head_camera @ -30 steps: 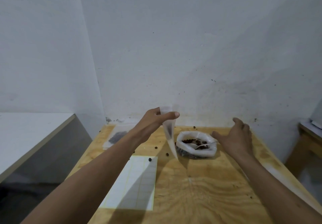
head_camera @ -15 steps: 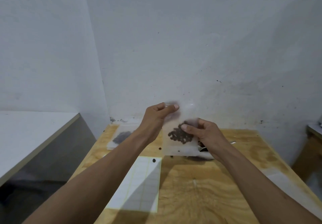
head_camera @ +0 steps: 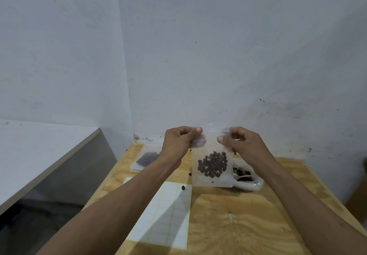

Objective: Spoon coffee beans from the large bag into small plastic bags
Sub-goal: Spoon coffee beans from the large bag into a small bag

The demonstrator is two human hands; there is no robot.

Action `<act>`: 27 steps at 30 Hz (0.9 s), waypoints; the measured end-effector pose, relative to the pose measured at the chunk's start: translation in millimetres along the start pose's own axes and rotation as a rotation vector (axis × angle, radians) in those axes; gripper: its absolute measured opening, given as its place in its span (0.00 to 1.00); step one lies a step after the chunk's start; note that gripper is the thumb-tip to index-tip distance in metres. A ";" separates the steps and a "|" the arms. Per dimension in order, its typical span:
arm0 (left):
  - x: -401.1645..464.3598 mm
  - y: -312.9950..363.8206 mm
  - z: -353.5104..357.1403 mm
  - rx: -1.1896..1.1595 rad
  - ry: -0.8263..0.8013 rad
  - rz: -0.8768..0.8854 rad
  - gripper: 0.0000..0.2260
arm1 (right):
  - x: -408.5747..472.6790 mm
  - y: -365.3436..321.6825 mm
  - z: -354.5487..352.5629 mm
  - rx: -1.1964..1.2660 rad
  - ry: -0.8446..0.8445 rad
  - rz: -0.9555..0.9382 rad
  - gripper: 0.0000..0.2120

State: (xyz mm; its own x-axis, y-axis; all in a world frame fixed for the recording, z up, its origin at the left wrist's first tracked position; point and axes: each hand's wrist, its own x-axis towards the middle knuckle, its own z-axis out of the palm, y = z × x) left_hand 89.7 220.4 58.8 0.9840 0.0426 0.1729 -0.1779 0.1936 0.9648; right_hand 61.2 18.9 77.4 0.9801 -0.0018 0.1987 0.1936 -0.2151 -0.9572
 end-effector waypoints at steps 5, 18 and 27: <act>-1.5 3.2 -1.4 0.092 -0.009 0.050 0.08 | 10.2 -16.6 5.3 -0.086 -0.041 -0.024 0.11; -4.5 7.0 -8.3 0.187 -0.027 0.084 0.08 | 20.2 -31.6 22.2 -0.259 -0.190 -0.018 0.06; -0.1 3.3 -23.0 0.228 -0.012 0.050 0.09 | 17.7 -24.1 12.2 -0.258 -0.196 0.034 0.04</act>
State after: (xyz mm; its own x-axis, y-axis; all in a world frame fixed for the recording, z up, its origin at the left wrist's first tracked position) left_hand 88.8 243.5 57.4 0.9743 0.0348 0.2226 -0.2214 -0.0350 0.9745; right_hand 74.4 36.0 101.4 0.9805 0.1696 0.0991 0.1676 -0.4587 -0.8727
